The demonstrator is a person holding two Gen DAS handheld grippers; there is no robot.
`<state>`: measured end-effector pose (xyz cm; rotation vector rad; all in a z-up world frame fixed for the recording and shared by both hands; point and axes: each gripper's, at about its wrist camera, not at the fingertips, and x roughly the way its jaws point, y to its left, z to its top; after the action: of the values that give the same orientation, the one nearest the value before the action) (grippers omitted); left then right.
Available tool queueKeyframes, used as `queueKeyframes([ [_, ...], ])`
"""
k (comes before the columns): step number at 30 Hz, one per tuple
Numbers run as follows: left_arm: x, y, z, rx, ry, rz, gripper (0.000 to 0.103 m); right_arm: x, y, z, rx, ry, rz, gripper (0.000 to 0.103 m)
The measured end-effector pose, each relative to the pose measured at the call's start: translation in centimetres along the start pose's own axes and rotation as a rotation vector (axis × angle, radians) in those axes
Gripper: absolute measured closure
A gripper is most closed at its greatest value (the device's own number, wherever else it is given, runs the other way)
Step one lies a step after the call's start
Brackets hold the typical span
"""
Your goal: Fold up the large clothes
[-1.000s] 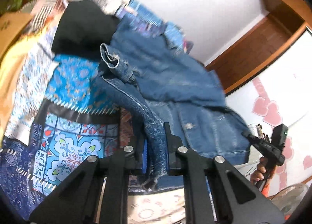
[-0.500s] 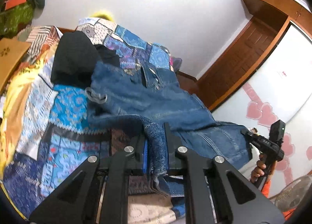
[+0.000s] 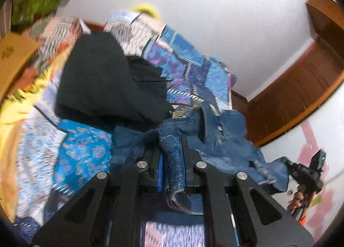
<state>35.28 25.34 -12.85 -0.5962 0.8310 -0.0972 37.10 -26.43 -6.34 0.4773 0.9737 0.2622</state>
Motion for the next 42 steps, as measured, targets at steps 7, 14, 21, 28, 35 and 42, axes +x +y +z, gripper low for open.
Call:
queueKeyframes([
  [7,10.0,1.3,-0.8,0.085,0.136,0.198,0.09,6.2,-1.1,-0.2,0.012,0.107,-0.095,0.092],
  [14,10.8,0.3,-2.8,0.208,0.175,0.301,0.082,3.2,1.2,-1.4,-0.191,0.098,-0.187,0.089],
  [21,3.6,-4.3,-2.8,0.341,-0.005,0.314,0.036,-1.2,4.5,-2.3,-0.365,-0.056,-0.354,0.047],
  [28,0.9,-5.9,-4.7,0.42,0.008,0.291,0.026,-4.5,6.6,-5.0,-0.466,-0.055,-0.307,0.043],
  [35,3.5,-4.5,-8.3,0.403,0.15,0.294,0.026,-3.2,7.8,-8.5,-0.556,0.05,-0.275,0.042],
  [42,7.3,-3.9,-9.5,0.398,0.195,0.338,0.021,1.5,8.1,-10.2,-0.649,0.176,-0.306,0.042],
])
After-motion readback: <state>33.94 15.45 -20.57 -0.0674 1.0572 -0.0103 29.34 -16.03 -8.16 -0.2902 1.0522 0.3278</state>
